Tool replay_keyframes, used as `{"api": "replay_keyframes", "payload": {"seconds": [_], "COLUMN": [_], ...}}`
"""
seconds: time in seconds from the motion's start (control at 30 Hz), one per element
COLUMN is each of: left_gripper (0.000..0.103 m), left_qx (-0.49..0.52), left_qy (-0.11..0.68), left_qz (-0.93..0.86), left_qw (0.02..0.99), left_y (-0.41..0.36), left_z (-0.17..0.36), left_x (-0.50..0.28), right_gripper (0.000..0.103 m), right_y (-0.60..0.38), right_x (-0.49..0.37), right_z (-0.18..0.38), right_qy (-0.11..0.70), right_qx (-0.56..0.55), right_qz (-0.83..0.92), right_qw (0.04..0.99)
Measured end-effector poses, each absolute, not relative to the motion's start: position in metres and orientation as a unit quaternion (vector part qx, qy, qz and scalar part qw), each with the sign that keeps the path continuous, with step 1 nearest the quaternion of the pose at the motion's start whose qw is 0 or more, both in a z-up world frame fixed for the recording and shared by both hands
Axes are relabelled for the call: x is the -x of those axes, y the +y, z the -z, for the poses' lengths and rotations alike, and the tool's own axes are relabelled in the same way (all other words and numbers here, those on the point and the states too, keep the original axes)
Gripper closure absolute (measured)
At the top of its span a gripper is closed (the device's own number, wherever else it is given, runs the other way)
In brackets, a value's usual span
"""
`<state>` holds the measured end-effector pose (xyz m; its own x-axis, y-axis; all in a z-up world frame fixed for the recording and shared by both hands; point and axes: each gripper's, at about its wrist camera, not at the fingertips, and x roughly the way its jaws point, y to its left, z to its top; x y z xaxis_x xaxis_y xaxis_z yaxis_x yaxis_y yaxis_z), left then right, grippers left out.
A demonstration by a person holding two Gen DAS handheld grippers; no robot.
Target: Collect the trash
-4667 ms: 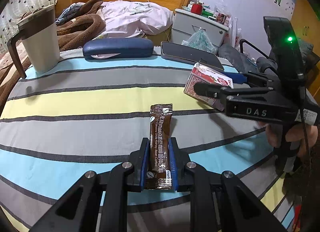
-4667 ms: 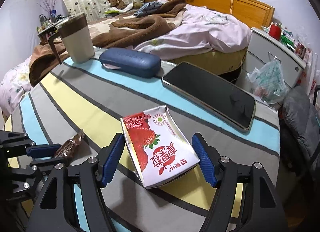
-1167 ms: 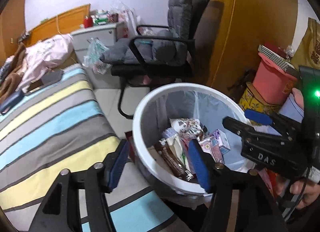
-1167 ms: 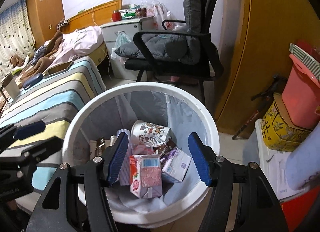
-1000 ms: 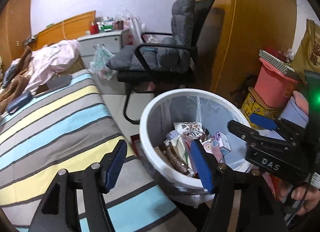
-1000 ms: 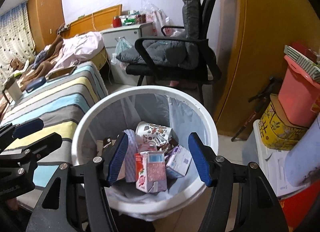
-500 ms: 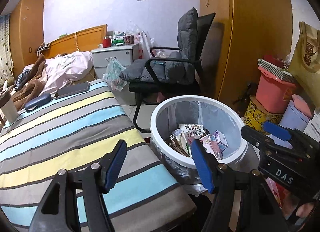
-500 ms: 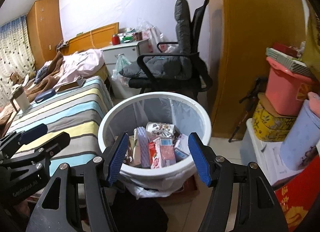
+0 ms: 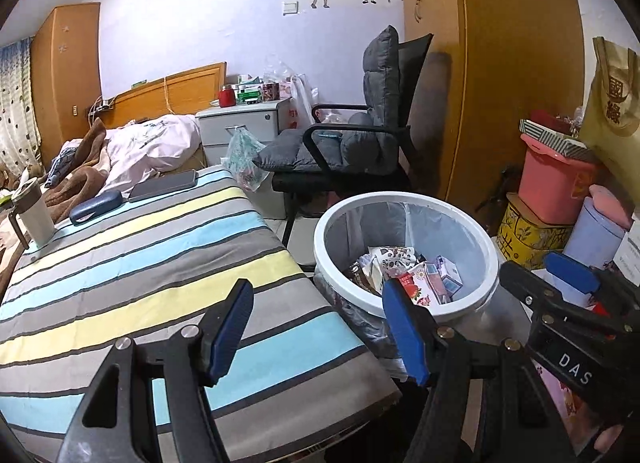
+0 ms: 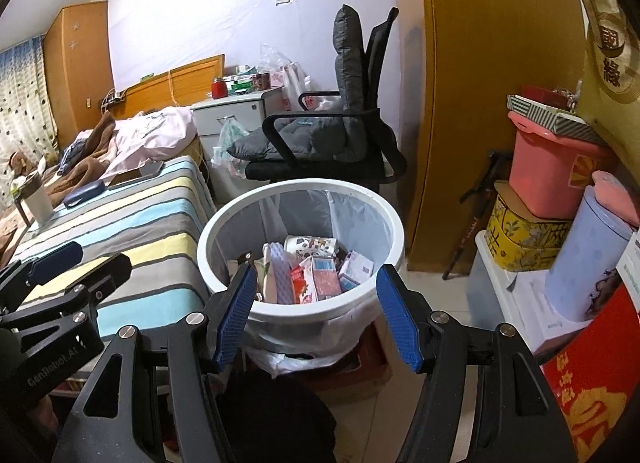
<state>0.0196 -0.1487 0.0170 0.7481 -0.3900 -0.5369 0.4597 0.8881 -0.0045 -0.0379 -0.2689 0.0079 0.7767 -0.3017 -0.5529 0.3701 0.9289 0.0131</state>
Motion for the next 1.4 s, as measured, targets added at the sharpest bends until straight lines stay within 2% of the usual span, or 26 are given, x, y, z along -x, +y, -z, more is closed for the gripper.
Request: {"api": "replay_keyframes", "payload": {"seconds": [1.4], "left_gripper": [0.034], "left_qx": [-0.055], "left_qy": [0.265], "left_qz": [0.233], "left_qw": [0.934], "left_y": [-0.143], "left_z": [-0.022], "left_x": [-0.009], "right_gripper": [0.039], "right_y": [-0.256], "right_x": [0.043], "right_z": [-0.011], "right_qy": [0.272], "right_qx": [-0.065], "right_qz": [0.177], "right_qw": [0.944]}}
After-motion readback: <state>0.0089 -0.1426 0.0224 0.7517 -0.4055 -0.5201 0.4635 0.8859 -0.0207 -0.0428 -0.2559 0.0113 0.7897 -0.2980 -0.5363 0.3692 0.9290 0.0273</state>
